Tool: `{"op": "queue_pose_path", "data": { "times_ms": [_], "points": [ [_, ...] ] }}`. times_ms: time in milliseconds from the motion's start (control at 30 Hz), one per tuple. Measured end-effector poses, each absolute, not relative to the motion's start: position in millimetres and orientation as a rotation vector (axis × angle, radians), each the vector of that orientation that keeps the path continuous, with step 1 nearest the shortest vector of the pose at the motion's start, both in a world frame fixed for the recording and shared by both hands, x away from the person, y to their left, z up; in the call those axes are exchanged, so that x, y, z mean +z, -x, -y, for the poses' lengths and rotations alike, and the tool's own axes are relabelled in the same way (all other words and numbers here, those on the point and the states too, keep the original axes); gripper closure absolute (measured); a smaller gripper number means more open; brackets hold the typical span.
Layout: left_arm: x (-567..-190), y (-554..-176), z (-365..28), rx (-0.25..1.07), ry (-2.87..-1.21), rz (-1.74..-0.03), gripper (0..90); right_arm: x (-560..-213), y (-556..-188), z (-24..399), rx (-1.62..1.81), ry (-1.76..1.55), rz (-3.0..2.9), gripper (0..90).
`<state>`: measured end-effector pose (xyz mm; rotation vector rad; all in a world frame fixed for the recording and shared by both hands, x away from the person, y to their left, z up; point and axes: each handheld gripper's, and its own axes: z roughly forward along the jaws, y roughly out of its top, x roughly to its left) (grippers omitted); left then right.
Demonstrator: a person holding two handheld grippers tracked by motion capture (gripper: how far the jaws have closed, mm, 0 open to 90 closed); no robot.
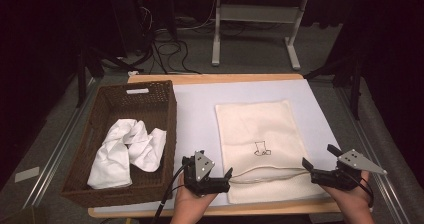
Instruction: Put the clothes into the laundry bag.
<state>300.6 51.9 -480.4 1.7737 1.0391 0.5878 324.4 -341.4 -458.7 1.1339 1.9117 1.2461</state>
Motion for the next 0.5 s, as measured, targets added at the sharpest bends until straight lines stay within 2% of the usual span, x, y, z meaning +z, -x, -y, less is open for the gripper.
{"op": "queue_pose_path", "data": {
  "times_ms": [500],
  "points": [
    [-481.3,-300.4,-53.9,0.579,-1.770,-1.046,0.1,-461.0,-326.6,339.9,1.236,-1.092,-1.934,0.2]
  ]
}}
